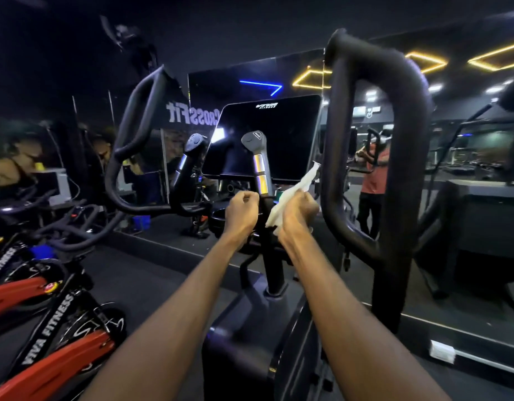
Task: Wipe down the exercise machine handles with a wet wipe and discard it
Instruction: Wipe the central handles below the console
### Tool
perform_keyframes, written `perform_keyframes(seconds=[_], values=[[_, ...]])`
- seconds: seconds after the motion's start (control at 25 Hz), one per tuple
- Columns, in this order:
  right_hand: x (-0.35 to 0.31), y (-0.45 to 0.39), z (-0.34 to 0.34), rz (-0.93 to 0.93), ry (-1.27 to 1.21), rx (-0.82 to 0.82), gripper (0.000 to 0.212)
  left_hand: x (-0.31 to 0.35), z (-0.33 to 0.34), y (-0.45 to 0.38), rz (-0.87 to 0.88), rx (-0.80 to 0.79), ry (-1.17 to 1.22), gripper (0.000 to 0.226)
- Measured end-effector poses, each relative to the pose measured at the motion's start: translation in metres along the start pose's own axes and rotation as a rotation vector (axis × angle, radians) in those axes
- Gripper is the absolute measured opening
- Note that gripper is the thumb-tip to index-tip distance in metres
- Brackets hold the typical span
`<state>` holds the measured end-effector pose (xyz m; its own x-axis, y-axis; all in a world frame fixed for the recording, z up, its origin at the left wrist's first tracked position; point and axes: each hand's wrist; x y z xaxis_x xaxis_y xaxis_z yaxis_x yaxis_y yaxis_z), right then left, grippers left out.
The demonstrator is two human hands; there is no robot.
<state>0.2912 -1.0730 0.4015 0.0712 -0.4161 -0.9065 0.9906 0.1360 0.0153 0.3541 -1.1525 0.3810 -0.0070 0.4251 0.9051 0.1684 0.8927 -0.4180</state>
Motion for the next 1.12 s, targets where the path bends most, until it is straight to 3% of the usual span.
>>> perform_keyframes(seconds=[0.08, 0.24, 0.44, 0.56, 0.64, 0.72, 0.88, 1.0, 1.12], values=[[-0.004, -0.010, 0.027, -0.170, 0.099, 0.008, 0.031, -0.004, 0.007, -0.014, -0.068, 0.026, 0.126, 0.026], [0.003, -0.015, 0.080, -0.397, 0.472, -0.226, 0.046, -0.020, 0.009, -0.039, -0.059, 0.066, 0.284, 0.047], [0.023, -0.039, 0.101, -0.511, 0.643, -0.197, 0.069, -0.037, 0.005, -0.070, -0.050, 0.077, 0.322, 0.047], [0.017, -0.051, 0.100, -0.318, 0.536, -0.287, 0.077, -0.042, 0.010, -0.089, -0.059, 0.035, 0.314, 0.046], [-0.009, -0.060, 0.114, -0.038, 0.267, -0.464, 0.068, -0.043, 0.017, -0.093, -0.046, 0.013, 0.302, 0.049], [-0.021, -0.064, 0.116, 0.041, 0.165, -0.552, 0.063, -0.045, 0.024, -0.094, -0.026, 0.005, 0.284, 0.050], [0.004, -0.073, 0.108, -0.126, 0.276, -0.541, 0.064, -0.051, 0.027, -0.104, -0.015, -0.012, 0.347, 0.044], [-0.016, -0.075, 0.130, -0.161, 0.292, -0.481, 0.069, -0.045, 0.033, -0.111, -0.016, -0.015, 0.359, 0.045], [-0.003, -0.062, 0.130, -0.549, 0.539, -0.334, 0.067, -0.038, 0.041, -0.114, -0.019, -0.045, 0.389, 0.043]])
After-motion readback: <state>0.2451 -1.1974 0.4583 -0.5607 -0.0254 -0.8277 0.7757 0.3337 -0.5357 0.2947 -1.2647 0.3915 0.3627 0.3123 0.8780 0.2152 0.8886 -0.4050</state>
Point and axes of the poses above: each hand's wrist, its own y-axis away from the middle knuckle, its own z-axis out of the palm, x = y × z, and after that the axes turned 11 degrees about x, right-handed
